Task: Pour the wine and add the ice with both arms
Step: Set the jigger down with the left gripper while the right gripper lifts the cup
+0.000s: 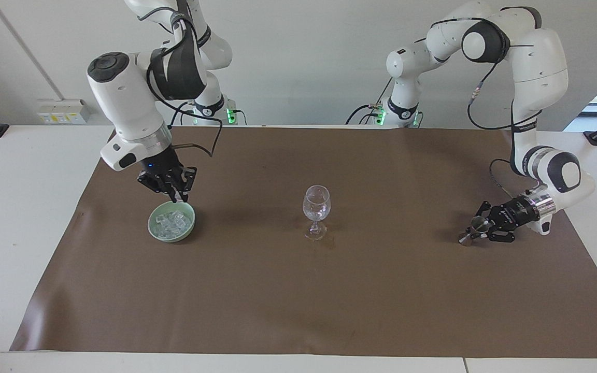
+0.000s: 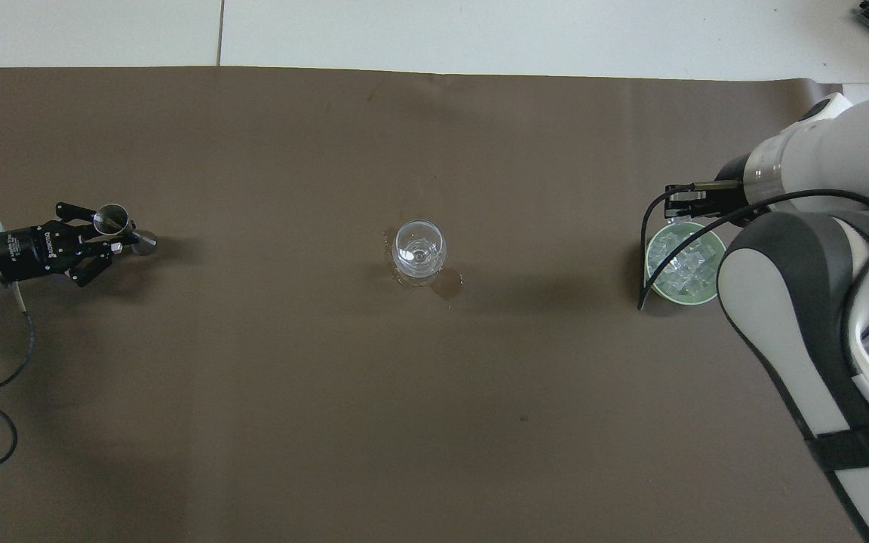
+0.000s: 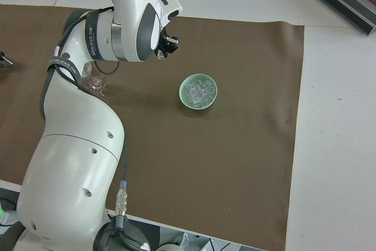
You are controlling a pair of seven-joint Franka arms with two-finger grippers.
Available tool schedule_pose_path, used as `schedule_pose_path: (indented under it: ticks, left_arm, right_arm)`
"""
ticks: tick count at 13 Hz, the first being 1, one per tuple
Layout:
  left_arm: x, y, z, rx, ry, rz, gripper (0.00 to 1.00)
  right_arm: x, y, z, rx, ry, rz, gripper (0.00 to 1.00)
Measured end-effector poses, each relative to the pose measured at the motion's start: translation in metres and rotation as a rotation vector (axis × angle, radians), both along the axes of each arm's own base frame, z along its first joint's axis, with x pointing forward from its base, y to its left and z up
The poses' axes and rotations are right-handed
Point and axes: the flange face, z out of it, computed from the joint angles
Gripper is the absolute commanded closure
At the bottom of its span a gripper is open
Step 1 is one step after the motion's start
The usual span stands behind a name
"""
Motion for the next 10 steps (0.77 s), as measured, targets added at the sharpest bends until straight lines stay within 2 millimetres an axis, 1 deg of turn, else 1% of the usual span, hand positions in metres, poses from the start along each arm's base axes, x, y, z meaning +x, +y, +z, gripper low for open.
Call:
schedule_pose_path:
  ticks: [3,4,5,7,10]
  left_arm:
    - [0.0,0.003,0.001,0.004,-0.001,0.002,0.35]
    - [0.0,0.004,0.001,0.008,-0.002,0.001,0.16]
    - [0.0,0.006,0.002,0.012,-0.002,0.001,0.0]
    - [0.0,0.011,0.004,0.023,-0.005,0.0,0.0]
    - [-0.002,0.032,0.011,0.049,-0.03,0.012,0.0]
  right_arm:
    - [-0.008,0.064,0.013,0.042,-0.005,-0.081,1.0]
    - [-0.011,0.083,0.019,0.058,-0.011,-0.106,1.0]
    - [-0.012,0.099,0.025,0.077,-0.023,-0.131,1.0]
    - [-0.015,0.127,0.031,0.118,-0.052,-0.172,1.0]
    - [-0.019,0.177,0.025,0.156,-0.073,-0.179,1.0]
